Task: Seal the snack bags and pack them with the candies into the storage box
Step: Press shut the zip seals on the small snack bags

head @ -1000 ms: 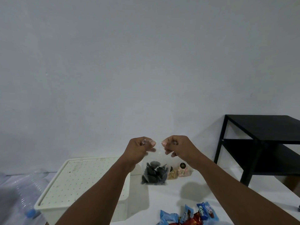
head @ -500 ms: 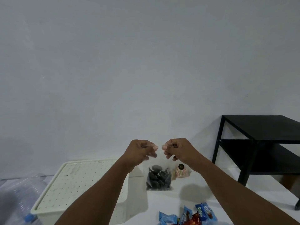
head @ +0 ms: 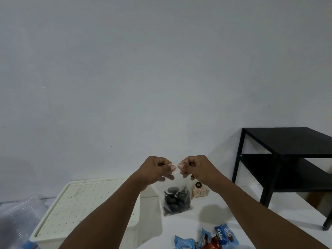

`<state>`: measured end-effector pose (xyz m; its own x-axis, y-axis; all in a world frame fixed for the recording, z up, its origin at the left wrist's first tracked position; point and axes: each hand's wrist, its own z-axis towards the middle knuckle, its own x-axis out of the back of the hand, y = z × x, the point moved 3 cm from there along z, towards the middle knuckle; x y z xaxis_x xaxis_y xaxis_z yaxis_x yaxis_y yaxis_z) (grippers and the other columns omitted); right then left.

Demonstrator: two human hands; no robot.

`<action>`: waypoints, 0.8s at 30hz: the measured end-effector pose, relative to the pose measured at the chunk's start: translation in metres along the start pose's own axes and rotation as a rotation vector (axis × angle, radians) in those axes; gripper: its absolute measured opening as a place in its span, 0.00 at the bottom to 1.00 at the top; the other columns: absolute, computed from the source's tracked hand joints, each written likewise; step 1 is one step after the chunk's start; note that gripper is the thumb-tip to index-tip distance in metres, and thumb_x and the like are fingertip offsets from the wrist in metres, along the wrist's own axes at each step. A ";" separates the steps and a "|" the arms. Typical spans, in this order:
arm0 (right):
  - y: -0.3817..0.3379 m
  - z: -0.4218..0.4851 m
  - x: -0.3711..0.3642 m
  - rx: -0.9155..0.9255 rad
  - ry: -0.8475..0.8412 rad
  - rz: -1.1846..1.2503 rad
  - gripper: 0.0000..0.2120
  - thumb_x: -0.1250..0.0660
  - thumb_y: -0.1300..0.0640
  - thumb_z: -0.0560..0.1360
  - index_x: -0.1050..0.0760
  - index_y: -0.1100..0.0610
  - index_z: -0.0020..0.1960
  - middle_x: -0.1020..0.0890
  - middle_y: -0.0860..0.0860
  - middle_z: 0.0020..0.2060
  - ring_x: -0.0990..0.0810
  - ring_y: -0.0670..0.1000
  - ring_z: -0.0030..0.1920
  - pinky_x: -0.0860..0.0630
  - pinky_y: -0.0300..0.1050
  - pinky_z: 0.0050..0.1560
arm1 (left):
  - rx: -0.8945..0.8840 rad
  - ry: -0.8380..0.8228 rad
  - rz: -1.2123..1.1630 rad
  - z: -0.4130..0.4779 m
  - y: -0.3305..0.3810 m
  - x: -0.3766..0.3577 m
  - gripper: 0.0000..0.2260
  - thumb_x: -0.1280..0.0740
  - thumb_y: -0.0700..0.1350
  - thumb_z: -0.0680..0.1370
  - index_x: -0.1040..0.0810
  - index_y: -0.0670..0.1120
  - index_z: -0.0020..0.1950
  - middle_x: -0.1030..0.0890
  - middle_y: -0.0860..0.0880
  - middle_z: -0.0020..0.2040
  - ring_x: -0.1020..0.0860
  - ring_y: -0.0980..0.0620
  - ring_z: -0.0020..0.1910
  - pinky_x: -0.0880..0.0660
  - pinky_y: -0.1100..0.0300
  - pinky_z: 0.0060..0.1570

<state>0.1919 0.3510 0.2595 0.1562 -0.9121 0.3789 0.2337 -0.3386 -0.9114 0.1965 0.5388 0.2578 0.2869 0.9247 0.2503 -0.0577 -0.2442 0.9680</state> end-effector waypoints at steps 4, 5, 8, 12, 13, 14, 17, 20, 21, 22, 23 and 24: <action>0.007 -0.002 0.000 -0.043 0.024 0.089 0.10 0.32 0.54 0.78 0.20 0.62 0.50 0.13 0.55 0.41 0.15 0.50 0.40 0.23 0.42 0.38 | -0.024 0.013 0.011 0.000 0.001 -0.001 0.08 0.26 0.46 0.76 0.18 0.41 0.47 0.16 0.46 0.39 0.14 0.47 0.45 0.24 0.57 0.45; 0.008 -0.002 0.001 -0.034 0.041 0.064 0.10 0.31 0.55 0.78 0.21 0.63 0.49 0.13 0.55 0.41 0.15 0.49 0.39 0.23 0.42 0.38 | -0.019 0.013 0.010 0.000 0.000 -0.002 0.08 0.26 0.46 0.75 0.18 0.41 0.47 0.16 0.46 0.40 0.14 0.47 0.45 0.23 0.57 0.45; 0.009 -0.001 0.004 -0.012 0.093 -0.005 0.09 0.31 0.55 0.78 0.21 0.60 0.44 0.14 0.53 0.38 0.16 0.47 0.37 0.24 0.40 0.37 | 0.004 0.018 -0.035 0.000 -0.005 -0.005 0.12 0.24 0.48 0.74 0.18 0.40 0.48 0.15 0.46 0.41 0.13 0.46 0.46 0.22 0.54 0.46; 0.012 -0.001 0.011 -0.026 0.144 0.024 0.08 0.31 0.55 0.78 0.21 0.59 0.43 0.14 0.53 0.37 0.16 0.48 0.37 0.25 0.43 0.37 | -0.002 0.116 -0.083 0.000 -0.011 0.004 0.14 0.24 0.45 0.74 0.18 0.35 0.51 0.14 0.40 0.44 0.13 0.46 0.44 0.20 0.50 0.50; 0.011 -0.001 0.011 -0.032 0.140 0.034 0.08 0.32 0.55 0.78 0.21 0.59 0.44 0.14 0.53 0.38 0.16 0.48 0.37 0.25 0.43 0.37 | -0.014 0.133 -0.078 -0.001 -0.012 0.007 0.13 0.24 0.45 0.74 0.18 0.35 0.50 0.14 0.39 0.44 0.13 0.47 0.43 0.20 0.51 0.49; 0.011 -0.001 0.011 -0.039 0.132 0.049 0.08 0.32 0.55 0.78 0.21 0.60 0.45 0.14 0.53 0.38 0.17 0.48 0.37 0.25 0.44 0.38 | -0.033 0.145 -0.069 -0.001 -0.012 0.008 0.13 0.24 0.44 0.74 0.18 0.35 0.50 0.14 0.38 0.43 0.14 0.48 0.42 0.21 0.53 0.47; 0.009 0.000 0.005 -0.067 0.091 0.085 0.10 0.31 0.50 0.77 0.20 0.57 0.46 0.15 0.52 0.38 0.19 0.47 0.37 0.25 0.43 0.38 | -0.084 0.172 -0.040 0.000 -0.010 0.008 0.14 0.25 0.44 0.74 0.19 0.33 0.47 0.14 0.37 0.42 0.14 0.51 0.39 0.22 0.60 0.40; 0.006 0.003 -0.001 -0.020 0.081 -0.018 0.11 0.29 0.49 0.75 0.19 0.57 0.44 0.19 0.48 0.32 0.22 0.46 0.34 0.26 0.40 0.36 | -0.105 0.177 -0.024 0.000 -0.008 0.007 0.15 0.24 0.44 0.74 0.20 0.31 0.46 0.14 0.38 0.41 0.14 0.50 0.39 0.23 0.62 0.38; 0.005 0.005 -0.002 -0.001 0.090 -0.051 0.10 0.29 0.50 0.75 0.20 0.57 0.42 0.21 0.47 0.30 0.23 0.46 0.33 0.27 0.40 0.36 | -0.102 0.177 -0.031 -0.001 -0.008 0.007 0.15 0.24 0.44 0.73 0.19 0.31 0.46 0.14 0.38 0.41 0.14 0.49 0.39 0.23 0.62 0.38; 0.004 0.006 -0.003 0.011 0.095 -0.065 0.09 0.29 0.52 0.75 0.20 0.57 0.40 0.21 0.46 0.29 0.24 0.45 0.33 0.27 0.39 0.36 | -0.094 0.180 -0.047 -0.001 -0.008 0.007 0.15 0.23 0.44 0.73 0.19 0.32 0.46 0.15 0.37 0.41 0.14 0.48 0.39 0.23 0.61 0.39; 0.003 0.008 -0.003 0.020 0.094 -0.065 0.09 0.29 0.53 0.75 0.21 0.57 0.39 0.22 0.46 0.29 0.24 0.45 0.33 0.27 0.39 0.37 | -0.084 0.183 -0.071 -0.002 -0.009 0.008 0.15 0.23 0.44 0.73 0.18 0.32 0.47 0.15 0.37 0.42 0.14 0.47 0.39 0.23 0.59 0.40; 0.002 0.009 -0.003 0.031 0.088 -0.056 0.09 0.28 0.54 0.75 0.21 0.57 0.39 0.22 0.46 0.29 0.24 0.45 0.33 0.27 0.39 0.38 | -0.072 0.183 -0.099 -0.003 -0.010 0.008 0.14 0.23 0.44 0.72 0.17 0.34 0.47 0.15 0.36 0.42 0.14 0.46 0.40 0.22 0.57 0.41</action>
<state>0.2008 0.3549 0.2578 0.0571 -0.9093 0.4122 0.2699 -0.3835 -0.8832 0.1970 0.5498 0.2507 0.1167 0.9823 0.1467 -0.1083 -0.1342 0.9850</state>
